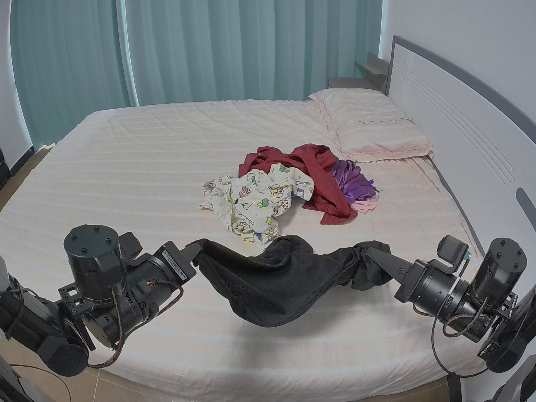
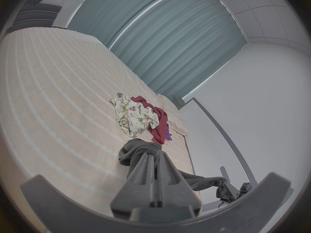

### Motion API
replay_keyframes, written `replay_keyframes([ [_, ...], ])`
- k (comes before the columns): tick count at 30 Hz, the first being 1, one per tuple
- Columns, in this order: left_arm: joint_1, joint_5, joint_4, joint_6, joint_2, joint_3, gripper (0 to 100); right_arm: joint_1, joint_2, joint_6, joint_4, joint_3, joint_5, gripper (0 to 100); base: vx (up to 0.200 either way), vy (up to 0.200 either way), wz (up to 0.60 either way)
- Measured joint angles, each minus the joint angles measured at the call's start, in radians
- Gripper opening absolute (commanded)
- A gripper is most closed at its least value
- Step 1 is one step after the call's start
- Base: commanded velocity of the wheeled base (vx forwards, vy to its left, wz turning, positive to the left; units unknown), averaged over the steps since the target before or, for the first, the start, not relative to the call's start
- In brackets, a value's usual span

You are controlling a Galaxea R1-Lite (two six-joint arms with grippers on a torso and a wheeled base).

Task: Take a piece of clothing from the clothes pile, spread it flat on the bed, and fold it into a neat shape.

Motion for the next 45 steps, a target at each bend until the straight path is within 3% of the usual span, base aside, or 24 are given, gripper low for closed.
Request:
replay_keyframes([
  [45, 0.016, 0.000, 0.000, 0.000, 0.009, -0.007, 0, -0.004, 0.034, 0.000, 0.000, 0.004, -0.001, 0, 0.000, 0.200, 0.00],
])
